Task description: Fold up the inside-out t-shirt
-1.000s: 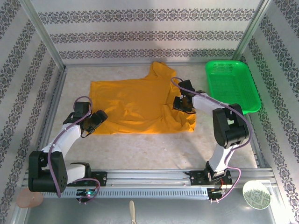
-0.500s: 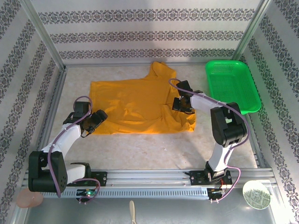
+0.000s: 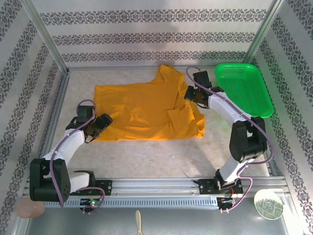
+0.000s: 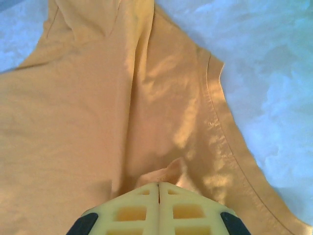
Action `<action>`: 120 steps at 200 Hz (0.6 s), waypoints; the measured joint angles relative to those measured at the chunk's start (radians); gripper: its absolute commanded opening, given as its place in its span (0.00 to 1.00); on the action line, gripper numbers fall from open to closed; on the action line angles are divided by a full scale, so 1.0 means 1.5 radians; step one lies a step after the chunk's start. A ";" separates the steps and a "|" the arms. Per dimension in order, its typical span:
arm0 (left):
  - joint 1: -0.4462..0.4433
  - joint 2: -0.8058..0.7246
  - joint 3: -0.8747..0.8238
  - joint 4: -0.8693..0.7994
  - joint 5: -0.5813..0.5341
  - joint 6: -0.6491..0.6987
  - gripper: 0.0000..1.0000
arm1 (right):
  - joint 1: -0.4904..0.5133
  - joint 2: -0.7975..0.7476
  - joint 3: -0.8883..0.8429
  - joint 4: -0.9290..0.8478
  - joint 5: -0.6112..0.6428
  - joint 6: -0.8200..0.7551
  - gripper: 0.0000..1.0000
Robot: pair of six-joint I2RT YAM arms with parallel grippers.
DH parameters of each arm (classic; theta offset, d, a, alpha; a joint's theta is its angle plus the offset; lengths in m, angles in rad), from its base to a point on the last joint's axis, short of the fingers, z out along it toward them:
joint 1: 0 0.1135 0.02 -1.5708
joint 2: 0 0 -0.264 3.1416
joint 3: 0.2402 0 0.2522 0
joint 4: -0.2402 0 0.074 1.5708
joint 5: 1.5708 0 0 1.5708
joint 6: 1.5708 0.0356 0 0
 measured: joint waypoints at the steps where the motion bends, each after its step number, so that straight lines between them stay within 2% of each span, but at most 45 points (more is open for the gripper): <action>1: 0.000 0.000 0.000 0.000 0.000 0.000 0.81 | 0.000 0.001 0.000 0.000 0.001 0.000 0.00; 52: 0.000 0.010 0.000 0.002 0.000 0.000 0.81 | -0.026 0.023 0.002 0.000 0.021 0.022 0.00; 66: 0.000 0.012 0.001 0.002 0.000 0.000 0.80 | -0.029 0.029 0.003 0.000 0.018 0.022 0.25; 78: 0.000 0.012 0.001 0.003 0.000 0.000 0.81 | -0.030 0.042 0.006 -0.001 0.015 0.016 0.38; 120: 0.000 0.021 0.002 0.006 0.001 0.000 0.81 | -0.024 0.123 0.019 -0.015 0.005 -0.002 0.43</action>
